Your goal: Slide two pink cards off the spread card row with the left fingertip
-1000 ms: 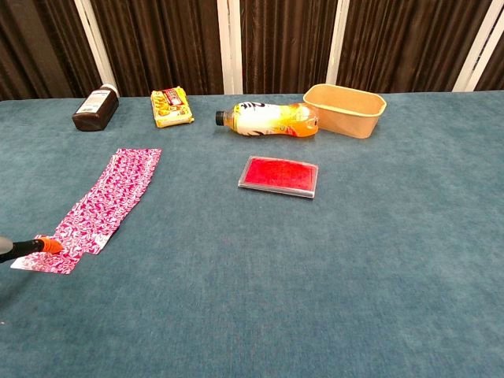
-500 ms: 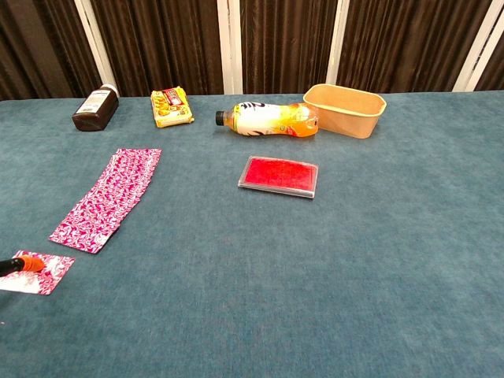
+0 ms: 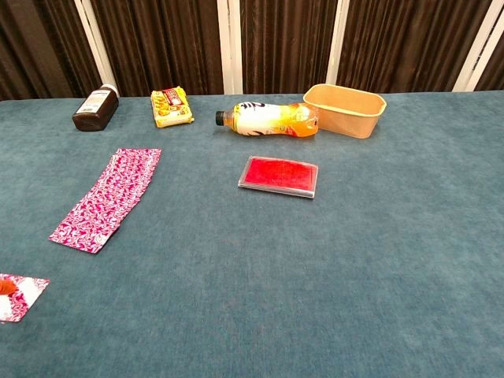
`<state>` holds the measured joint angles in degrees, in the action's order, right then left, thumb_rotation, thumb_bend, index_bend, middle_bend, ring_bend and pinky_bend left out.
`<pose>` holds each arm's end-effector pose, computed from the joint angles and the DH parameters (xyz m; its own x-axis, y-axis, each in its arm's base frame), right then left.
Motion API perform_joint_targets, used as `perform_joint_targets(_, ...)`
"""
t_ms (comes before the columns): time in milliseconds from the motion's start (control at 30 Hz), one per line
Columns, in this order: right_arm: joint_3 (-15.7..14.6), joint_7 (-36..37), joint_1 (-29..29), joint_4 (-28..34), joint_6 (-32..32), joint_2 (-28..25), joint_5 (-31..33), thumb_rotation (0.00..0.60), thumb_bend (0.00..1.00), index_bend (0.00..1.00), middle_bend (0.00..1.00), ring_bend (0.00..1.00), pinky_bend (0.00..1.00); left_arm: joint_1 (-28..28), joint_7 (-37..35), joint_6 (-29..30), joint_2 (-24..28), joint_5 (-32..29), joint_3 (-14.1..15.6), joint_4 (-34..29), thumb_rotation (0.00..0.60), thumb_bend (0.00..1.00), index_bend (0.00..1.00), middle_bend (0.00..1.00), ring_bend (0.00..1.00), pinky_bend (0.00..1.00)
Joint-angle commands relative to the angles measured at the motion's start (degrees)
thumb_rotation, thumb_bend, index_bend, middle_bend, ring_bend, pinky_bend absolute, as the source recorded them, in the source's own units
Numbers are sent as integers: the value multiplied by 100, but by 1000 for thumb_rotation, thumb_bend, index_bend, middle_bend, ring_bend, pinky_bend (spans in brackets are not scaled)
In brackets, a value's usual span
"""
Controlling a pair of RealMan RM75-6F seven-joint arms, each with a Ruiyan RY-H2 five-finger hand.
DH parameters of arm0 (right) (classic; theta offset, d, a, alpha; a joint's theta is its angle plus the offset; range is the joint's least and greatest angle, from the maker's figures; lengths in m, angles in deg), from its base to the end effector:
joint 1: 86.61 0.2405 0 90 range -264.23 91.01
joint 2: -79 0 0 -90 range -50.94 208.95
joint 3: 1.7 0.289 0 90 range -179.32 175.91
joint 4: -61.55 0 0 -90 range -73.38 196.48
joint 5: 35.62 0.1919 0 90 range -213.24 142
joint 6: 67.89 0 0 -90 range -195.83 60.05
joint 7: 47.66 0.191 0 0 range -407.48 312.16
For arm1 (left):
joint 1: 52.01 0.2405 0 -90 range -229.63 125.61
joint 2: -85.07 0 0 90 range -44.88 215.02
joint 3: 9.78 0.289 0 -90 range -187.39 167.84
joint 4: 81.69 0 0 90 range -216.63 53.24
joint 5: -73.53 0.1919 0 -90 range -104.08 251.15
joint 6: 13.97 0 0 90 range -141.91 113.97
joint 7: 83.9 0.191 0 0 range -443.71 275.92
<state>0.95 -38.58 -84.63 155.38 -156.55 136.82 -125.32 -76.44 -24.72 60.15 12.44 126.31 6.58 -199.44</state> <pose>-0.3268 -0.2112 0.2297 0.3288 0.0342 0.9438 -0.9434 -0.0341 0.3299 -0.2920 0.2040 0.0376 0.7332 0.5532 0.3954 0.6174 -0.2980 -0.7280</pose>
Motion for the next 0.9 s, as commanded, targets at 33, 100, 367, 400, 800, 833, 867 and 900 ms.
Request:
perform_joint_targets(33,0,1,4,4,7,-2,-3,600,313,0,126,220,137,27,-20,54,29,99,3,-52,600,929,75,873,764,705)
perform_joint_targets(100,-1,-9,8,4,15,3,-4,600,313,0,126,221,137,33,-90,66,55,262,0,-77,600,929,75,873,764,705)
perform_joint_targets(367,-11,-27,3,14,9,9,-22,600,313,0,126,220,137,160,-612,289,352,1040,-26,-300,600,928,75,873,764,706)
perform_joint_targets(400,-14,-26,0,13,7,9,-24,600,313,0,126,220,137,173,-698,335,395,1107,-69,-325,600,928,75,873,764,706)
perform_joint_targets(800,-10,14,5,5,24,1,-12,600,312,0,126,221,137,-701,-1093,-921,211,-140,-1117,474,600,928,75,873,766,709)
perform_joint_targets(833,-7,17,7,1,29,1,-4,600,313,0,126,221,137,-783,-1061,-1028,165,-268,-1170,559,600,928,75,873,766,709)
perform_joint_targets(867,-5,18,9,-2,35,1,4,600,312,0,126,221,137,-853,-1040,-1119,118,-376,-1215,635,600,927,75,873,766,709)
perform_joint_targets(900,-1,21,11,-3,39,1,12,600,313,0,126,221,137,-920,-1017,-1206,67,-482,-1253,705,600,927,75,873,766,709)
